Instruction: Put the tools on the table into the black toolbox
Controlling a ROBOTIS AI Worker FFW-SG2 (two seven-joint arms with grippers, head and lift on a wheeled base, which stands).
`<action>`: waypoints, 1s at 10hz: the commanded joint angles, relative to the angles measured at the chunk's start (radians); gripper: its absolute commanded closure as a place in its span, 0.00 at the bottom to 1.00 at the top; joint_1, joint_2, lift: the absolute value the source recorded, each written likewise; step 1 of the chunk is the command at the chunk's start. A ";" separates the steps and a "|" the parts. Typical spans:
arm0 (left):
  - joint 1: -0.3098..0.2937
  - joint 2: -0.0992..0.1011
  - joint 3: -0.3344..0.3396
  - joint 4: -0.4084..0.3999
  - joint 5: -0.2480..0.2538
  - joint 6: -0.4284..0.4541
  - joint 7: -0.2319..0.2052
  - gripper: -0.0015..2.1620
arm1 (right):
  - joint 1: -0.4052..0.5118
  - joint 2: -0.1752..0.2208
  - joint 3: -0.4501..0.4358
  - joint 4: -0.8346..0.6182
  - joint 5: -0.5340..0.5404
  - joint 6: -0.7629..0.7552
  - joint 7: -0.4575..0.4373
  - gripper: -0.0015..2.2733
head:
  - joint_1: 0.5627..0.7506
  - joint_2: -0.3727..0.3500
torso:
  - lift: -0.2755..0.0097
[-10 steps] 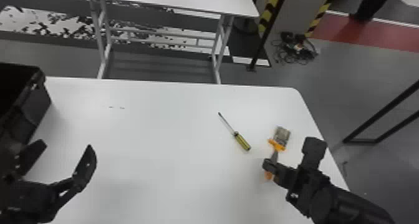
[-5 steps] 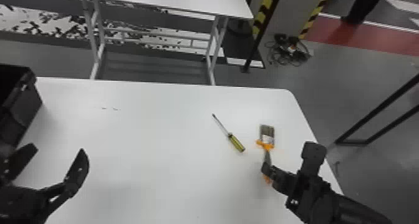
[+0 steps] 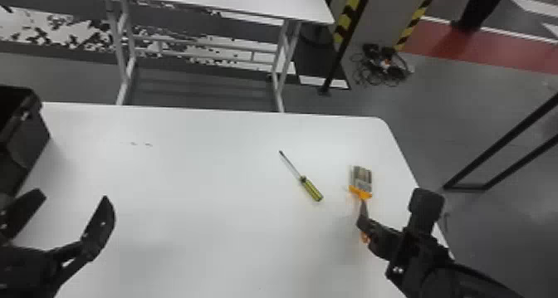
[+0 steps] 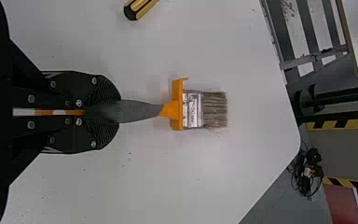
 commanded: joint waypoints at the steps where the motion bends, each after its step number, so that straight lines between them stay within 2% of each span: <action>1: -0.004 0.000 -0.001 -0.001 0.001 0.000 0.000 0.02 | 0.017 0.001 0.005 -0.036 -0.002 -0.011 0.000 0.99 | 0.70 0.16 | 0.70; 5: -0.009 0.000 -0.016 -0.044 0.006 0.009 -0.005 0.02 | 0.088 0.001 0.046 -0.128 -0.007 -0.100 0.015 0.99 | 0.70 0.17 | 0.70; 6: -0.010 -0.002 -0.019 -0.064 0.012 0.031 -0.017 0.02 | 0.108 0.001 0.061 -0.151 -0.005 -0.125 0.023 0.99 | 0.70 0.18 | 0.70; 10: -0.028 -0.006 -0.065 -0.094 0.024 0.061 -0.032 0.02 | 0.157 0.001 0.141 -0.180 0.031 -0.226 0.063 0.99 | 0.70 0.20 | 0.70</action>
